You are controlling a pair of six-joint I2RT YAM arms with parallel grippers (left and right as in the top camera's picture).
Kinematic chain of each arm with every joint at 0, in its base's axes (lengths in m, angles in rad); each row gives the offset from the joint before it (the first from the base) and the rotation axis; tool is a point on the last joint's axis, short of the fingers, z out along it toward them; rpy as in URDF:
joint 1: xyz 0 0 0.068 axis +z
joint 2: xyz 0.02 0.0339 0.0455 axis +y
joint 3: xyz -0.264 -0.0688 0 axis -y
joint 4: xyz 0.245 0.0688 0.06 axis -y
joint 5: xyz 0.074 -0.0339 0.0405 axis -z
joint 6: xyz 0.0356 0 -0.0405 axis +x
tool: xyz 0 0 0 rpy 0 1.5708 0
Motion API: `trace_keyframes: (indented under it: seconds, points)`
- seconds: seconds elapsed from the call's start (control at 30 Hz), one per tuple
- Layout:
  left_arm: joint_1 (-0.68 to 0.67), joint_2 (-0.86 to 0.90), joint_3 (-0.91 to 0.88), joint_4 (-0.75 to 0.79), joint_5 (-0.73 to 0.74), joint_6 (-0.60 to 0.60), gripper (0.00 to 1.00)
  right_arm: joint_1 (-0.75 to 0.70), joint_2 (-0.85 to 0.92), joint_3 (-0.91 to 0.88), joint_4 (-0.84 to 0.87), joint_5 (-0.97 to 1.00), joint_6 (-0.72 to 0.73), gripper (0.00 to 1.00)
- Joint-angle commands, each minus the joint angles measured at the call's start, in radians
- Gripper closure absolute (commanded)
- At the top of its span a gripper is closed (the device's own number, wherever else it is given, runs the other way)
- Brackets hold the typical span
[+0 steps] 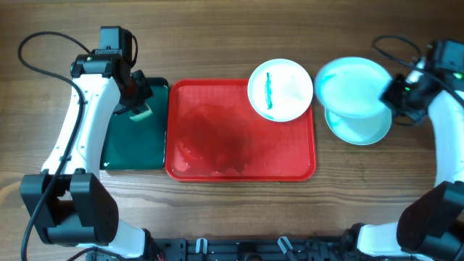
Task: Clean dirty plates on tray and stack at the side
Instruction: 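Carry the second plate right and stack it on the first, then grip the last plate with right gripper and pull it toward center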
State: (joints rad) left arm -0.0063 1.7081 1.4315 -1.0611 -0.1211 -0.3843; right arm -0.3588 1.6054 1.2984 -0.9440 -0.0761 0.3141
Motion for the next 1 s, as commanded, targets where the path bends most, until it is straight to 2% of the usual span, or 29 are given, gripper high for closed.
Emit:
trace_keyframes:
  seconds: [0.0, 0.17, 0.2, 0.27, 0.37, 0.53, 0.73, 0.87, 0.97]
  points:
    - [0.004, -0.01, -0.005, 0.01, 0.009, -0.013, 0.96, -0.082, -0.026, -0.072, 0.007, 0.124, 0.037, 0.96]
    - [0.004, -0.01, -0.005, 0.013, 0.009, -0.013, 0.96, -0.099, -0.025, -0.206, 0.141, 0.112, 0.055, 0.94]
    - [0.004, -0.01, -0.005, 0.013, 0.009, -0.013, 0.96, -0.099, -0.025, -0.233, 0.168, 0.079, 0.055, 0.76]
    - [0.004, -0.01, -0.005, 0.013, 0.009, -0.013, 0.96, -0.097, -0.025, -0.256, 0.209, -0.027, 0.014, 0.62]
    - [0.004, -0.01, -0.005, 0.013, 0.009, -0.013, 0.96, -0.068, -0.026, -0.254, 0.235, -0.117, -0.043, 0.53]
    - [0.004, -0.01, -0.005, 0.013, 0.009, -0.013, 0.96, 0.132, -0.026, -0.18, 0.286, -0.15, -0.134, 0.43]
    - [0.004, -0.01, -0.005, 0.025, 0.009, -0.013, 0.96, 0.357, 0.061, -0.177, 0.517, -0.116, -0.211, 0.42]
    - [0.004, -0.01, -0.005, 0.029, 0.009, -0.013, 0.96, 0.393, 0.176, -0.177, 0.609, -0.123, -0.263, 0.48]
    - [0.004, -0.01, -0.005, 0.032, 0.009, -0.013, 0.96, 0.393, 0.233, -0.177, 0.672, -0.158, -0.298, 0.49]
